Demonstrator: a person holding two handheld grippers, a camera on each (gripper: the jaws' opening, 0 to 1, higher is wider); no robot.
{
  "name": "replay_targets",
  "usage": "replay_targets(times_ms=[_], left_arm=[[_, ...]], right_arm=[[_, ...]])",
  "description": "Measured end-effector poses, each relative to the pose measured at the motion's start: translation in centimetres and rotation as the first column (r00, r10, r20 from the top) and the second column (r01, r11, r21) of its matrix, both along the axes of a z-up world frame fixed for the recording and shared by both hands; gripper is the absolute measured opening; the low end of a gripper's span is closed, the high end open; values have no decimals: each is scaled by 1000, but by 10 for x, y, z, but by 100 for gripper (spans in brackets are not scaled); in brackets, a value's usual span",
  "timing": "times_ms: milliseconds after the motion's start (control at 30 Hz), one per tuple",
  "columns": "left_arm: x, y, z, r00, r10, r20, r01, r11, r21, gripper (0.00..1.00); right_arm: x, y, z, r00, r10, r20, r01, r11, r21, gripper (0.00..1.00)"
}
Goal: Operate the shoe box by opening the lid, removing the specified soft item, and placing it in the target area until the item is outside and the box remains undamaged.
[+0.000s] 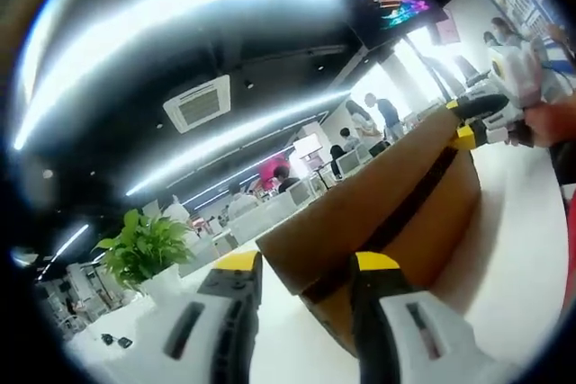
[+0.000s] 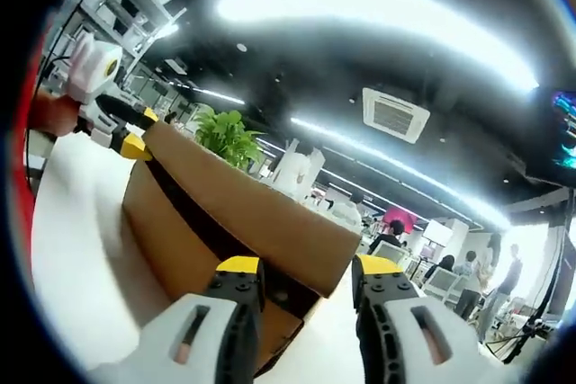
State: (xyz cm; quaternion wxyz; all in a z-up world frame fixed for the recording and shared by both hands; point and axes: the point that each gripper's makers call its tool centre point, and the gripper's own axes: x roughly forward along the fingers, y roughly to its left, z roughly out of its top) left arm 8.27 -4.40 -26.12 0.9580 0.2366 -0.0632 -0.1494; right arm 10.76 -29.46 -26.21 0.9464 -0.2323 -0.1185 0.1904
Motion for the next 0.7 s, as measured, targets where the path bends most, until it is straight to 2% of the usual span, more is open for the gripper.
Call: replay_targets(times_ms=[133, 200, 333, 433, 533, 600, 667, 700], left_arm=[[1, 0, 0, 1000, -1, -3, 0, 1000, -16, 39], [1, -1, 0, 1000, -3, -5, 2, 999, -38, 39], [2, 0, 2, 1000, -1, 6, 1, 999, -48, 39], [2, 0, 1, 1000, 2, 5, -2, 999, -49, 39], [2, 0, 1, 1000, -1, 6, 1, 999, -50, 39], [2, 0, 2, 1000, -3, 7, 4, 999, -50, 39], [2, -1, 2, 1000, 4, 10, -4, 1000, -24, 40], [1, -2, 2, 1000, 6, 11, -5, 1000, -17, 40]], right_arm=[[2, -1, 1, 1000, -3, 2, 3, 999, 42, 37], [4, -1, 2, 1000, -7, -9, 8, 996, 91, 37], [5, 0, 2, 999, -52, -5, 52, 994, 95, 35], [6, 1, 0, 996, -91, -17, 93, 988, 124, 35], [6, -2, 3, 994, -113, 1, 112, 986, 127, 33], [7, -1, 4, 994, -109, -11, 110, 984, 140, 34], [7, 6, 2, 997, -61, -42, 68, 979, 193, 40], [6, 5, 3, 997, -63, -36, 69, 979, 191, 41]])
